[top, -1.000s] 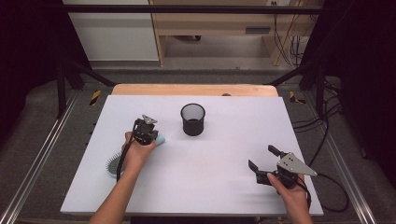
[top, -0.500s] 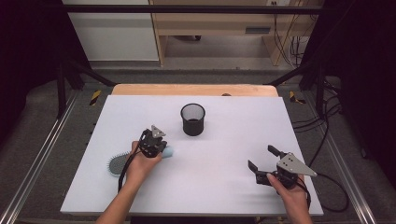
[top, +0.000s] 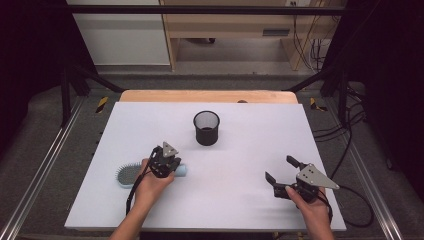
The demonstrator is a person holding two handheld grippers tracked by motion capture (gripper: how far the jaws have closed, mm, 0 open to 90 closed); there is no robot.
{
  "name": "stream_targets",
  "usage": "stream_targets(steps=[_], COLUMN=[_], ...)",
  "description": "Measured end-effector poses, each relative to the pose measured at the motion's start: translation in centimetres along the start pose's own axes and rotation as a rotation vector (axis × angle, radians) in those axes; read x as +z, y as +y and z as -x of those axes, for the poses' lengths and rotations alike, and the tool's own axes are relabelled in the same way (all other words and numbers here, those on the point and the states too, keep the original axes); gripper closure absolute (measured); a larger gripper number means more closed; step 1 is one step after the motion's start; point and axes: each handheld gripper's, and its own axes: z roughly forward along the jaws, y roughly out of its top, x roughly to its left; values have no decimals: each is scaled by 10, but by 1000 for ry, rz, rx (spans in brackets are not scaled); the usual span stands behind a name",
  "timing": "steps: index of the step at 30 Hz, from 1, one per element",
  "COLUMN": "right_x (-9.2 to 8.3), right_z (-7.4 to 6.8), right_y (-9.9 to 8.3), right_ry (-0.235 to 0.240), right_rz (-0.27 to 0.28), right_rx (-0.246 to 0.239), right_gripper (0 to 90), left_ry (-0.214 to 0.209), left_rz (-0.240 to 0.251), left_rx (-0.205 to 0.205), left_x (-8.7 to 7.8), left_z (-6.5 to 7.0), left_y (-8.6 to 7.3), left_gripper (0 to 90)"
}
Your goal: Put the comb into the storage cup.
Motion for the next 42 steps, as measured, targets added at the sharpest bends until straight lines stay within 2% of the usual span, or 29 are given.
stream_targets(steps=[16,19,24,27,32,42], right_x=[1,1,1,1,1,3], right_z=[-2,-2,-3,-3,-3,-5], right_y=[1,1,1,1,1,1], right_ry=[21,21,24,25,27,38], right_rz=[-9,-11,-15,-15,-13,-20], right_rx=[-5,-5,-5,-5,-8,-8], right_gripper=[70,70,70,70,70,70], left_ry=[-29,-50,-61,-76,-83,-118], left_rz=[-5,-5,-8,-5,-8,-14], left_rx=[-3,2,12,-4,-4,9], left_x=[-8,-10,-10,-9,-9,-21], left_z=[0,3,8,11,13,21], left_y=[-8,-9,-11,-13,-14,-24], left_gripper=[900,900,900,900,900,900])
